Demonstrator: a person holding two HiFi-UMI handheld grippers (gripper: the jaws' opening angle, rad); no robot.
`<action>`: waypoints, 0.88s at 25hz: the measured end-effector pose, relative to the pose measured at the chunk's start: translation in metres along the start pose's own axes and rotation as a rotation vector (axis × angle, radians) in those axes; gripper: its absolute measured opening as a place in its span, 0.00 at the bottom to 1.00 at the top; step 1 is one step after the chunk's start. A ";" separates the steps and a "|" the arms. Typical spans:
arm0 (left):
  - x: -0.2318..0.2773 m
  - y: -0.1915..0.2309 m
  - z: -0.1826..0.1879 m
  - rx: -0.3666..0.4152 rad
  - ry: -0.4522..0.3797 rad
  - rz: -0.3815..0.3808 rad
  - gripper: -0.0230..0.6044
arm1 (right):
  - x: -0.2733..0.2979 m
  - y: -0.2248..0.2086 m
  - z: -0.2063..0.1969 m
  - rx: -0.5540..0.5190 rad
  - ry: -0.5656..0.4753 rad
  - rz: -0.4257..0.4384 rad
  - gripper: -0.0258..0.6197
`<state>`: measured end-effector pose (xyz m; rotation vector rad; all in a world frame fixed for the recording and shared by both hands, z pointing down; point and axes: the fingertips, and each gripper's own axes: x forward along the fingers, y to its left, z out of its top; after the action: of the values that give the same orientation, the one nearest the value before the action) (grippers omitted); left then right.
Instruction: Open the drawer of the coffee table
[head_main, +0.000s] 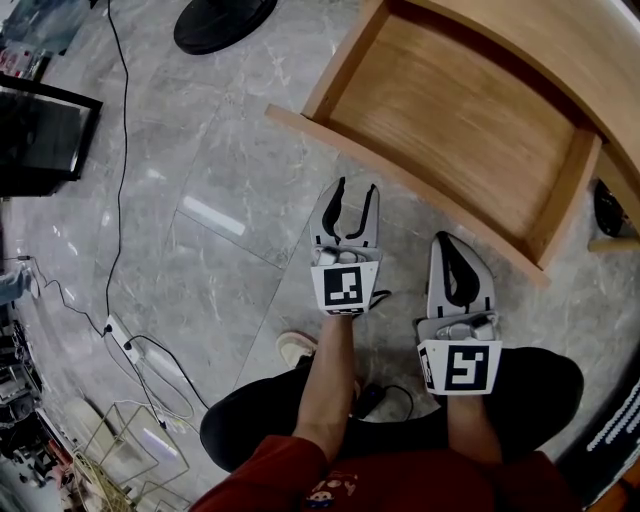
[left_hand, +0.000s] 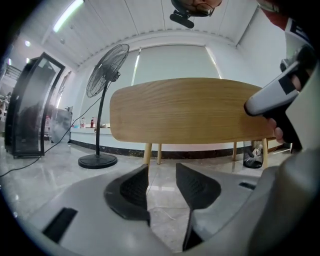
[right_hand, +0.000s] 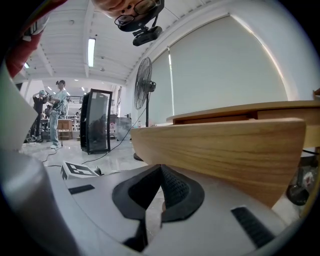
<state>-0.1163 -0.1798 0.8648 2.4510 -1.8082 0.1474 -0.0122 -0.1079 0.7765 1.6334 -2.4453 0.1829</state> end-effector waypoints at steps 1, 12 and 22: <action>-0.001 -0.001 0.001 0.012 0.002 -0.001 0.29 | 0.000 0.000 -0.002 0.000 0.006 0.002 0.03; -0.032 0.002 0.044 0.232 0.058 -0.038 0.05 | -0.008 0.025 0.023 -0.005 0.073 0.098 0.03; -0.090 -0.002 0.127 0.310 0.210 -0.169 0.05 | -0.041 -0.023 0.076 0.049 0.165 0.015 0.03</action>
<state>-0.1384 -0.1106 0.7266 2.6537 -1.5845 0.6905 0.0174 -0.0958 0.6933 1.5523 -2.3475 0.3666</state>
